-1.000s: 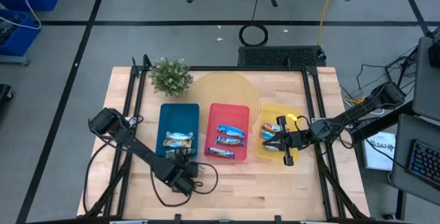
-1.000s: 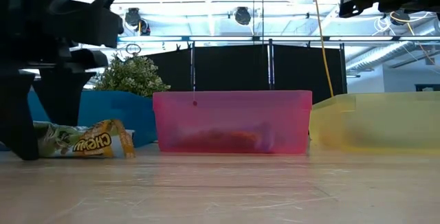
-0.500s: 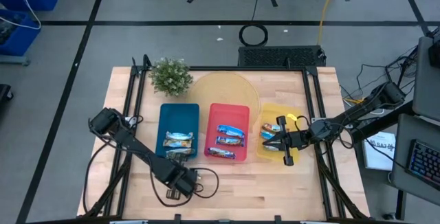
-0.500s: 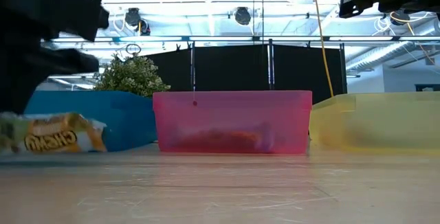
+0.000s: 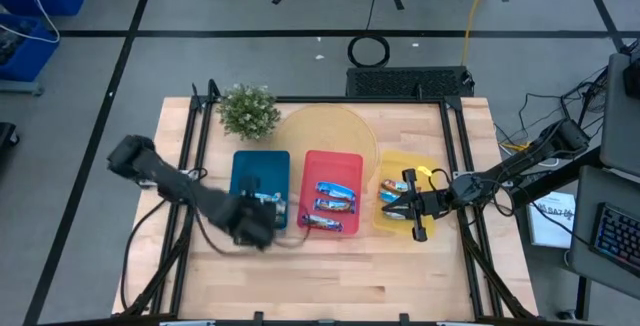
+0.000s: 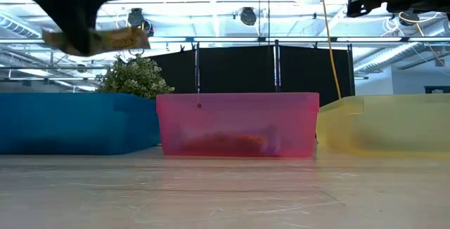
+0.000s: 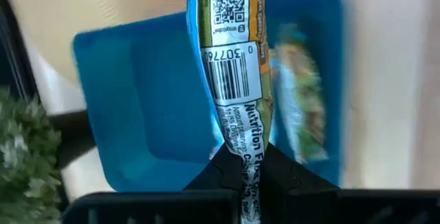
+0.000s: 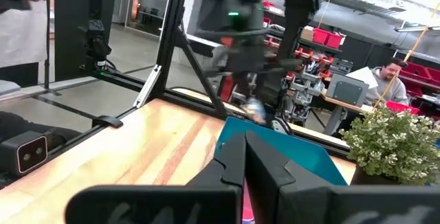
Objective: Pick and place Granola Bars by type
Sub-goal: Put the orange granola bar into the blue bin
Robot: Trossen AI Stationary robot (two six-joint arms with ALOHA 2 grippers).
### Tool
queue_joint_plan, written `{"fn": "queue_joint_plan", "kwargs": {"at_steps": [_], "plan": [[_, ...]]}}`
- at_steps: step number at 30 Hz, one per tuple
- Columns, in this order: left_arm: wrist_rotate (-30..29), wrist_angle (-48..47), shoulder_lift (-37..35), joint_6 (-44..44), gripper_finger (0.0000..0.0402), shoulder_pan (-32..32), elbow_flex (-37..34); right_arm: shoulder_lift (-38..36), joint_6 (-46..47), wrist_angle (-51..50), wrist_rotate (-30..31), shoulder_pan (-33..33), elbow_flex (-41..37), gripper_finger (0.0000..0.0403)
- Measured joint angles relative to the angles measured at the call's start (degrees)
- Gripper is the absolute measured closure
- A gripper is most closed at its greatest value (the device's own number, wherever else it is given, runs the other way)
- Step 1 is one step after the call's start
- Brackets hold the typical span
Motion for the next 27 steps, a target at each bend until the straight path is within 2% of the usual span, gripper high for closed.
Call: {"fn": "queue_joint_plan", "kwargs": {"at_steps": [3,7,11,14,19,24,27], "plan": [[1.37,7.79,-7.09,0.27,0.0381,3.11,-9.03,0.0,0.83,-0.15,0.0,0.0,0.0,0.0403],[7.56,21.2,-14.45,3.79,0.0384,4.31,-21.51,0.0,1.81,-0.76,0.06,-0.02,0.0,0.0403],[8.31,24.13,-16.54,3.28,0.0386,5.42,-28.69,-0.01,1.25,-1.14,2.27,-0.06,0.02,0.0403],[9.84,26.77,-16.24,3.51,0.0385,6.42,-31.06,-0.02,1.4,-1.73,4.82,-0.17,0.02,0.0403],[11.26,31.2,-14.49,5.7,0.0378,7.62,-33.54,-0.02,2.66,-1.75,4.63,-1.34,0.02,0.0403],[11.14,30.58,-13.97,2.57,0.0374,7.97,-32.44,-0.02,4.68,-2.55,4.74,-2.13,0.02,0.0403],[11.28,29.03,-14.45,1.4,0.0358,7.5,-30.03,-0.02,5.6,-2.7,4.72,-2.25,0.02,0.0403]]}}
